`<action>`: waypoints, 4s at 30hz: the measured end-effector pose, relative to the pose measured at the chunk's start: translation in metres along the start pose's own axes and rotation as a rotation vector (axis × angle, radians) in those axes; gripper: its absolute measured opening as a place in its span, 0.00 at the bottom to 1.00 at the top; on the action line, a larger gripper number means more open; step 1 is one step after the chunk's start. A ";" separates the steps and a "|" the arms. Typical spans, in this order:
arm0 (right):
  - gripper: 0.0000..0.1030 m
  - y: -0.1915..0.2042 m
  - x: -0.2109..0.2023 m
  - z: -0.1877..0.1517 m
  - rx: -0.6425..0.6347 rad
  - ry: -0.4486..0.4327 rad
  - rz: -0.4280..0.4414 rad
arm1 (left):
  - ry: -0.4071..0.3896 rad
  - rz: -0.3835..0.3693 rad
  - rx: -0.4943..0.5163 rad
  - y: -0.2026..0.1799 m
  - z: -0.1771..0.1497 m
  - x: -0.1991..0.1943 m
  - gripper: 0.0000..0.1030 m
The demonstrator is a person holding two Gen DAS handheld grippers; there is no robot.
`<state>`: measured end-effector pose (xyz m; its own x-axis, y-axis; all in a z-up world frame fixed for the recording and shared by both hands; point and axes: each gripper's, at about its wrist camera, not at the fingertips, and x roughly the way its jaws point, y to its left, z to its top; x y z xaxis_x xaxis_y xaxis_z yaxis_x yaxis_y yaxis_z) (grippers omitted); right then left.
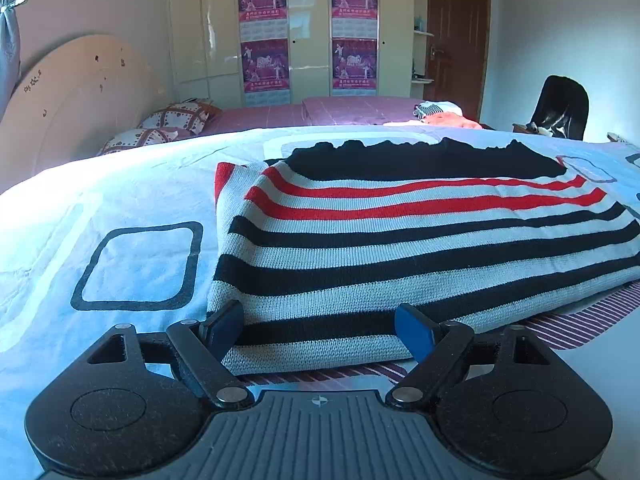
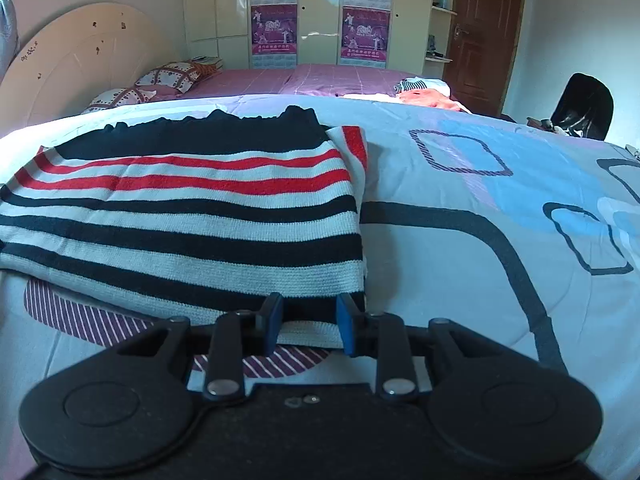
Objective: Fold small clothes
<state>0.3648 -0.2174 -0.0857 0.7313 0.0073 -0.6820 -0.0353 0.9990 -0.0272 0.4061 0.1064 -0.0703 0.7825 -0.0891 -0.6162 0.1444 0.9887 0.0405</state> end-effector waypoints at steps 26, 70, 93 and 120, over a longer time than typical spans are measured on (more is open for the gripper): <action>0.05 0.035 -0.058 0.011 0.073 -0.110 0.242 | 0.011 -0.272 -0.822 0.051 -0.050 -0.015 0.80; 0.00 0.106 0.061 0.047 0.045 -0.069 0.364 | -0.227 -0.366 -0.708 0.055 0.045 0.030 0.16; 0.61 -0.130 -0.020 0.005 0.655 -0.133 0.440 | -0.021 -0.512 0.022 -0.177 0.119 0.011 0.71; 0.22 -0.010 -0.015 0.079 0.321 -0.060 0.465 | 0.035 -0.353 -0.597 -0.023 0.066 0.036 0.71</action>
<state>0.4079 -0.2241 -0.0178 0.7257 0.4432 -0.5262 -0.1613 0.8531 0.4961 0.4714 0.0724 -0.0415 0.7282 -0.4240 -0.5385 0.0210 0.7991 -0.6008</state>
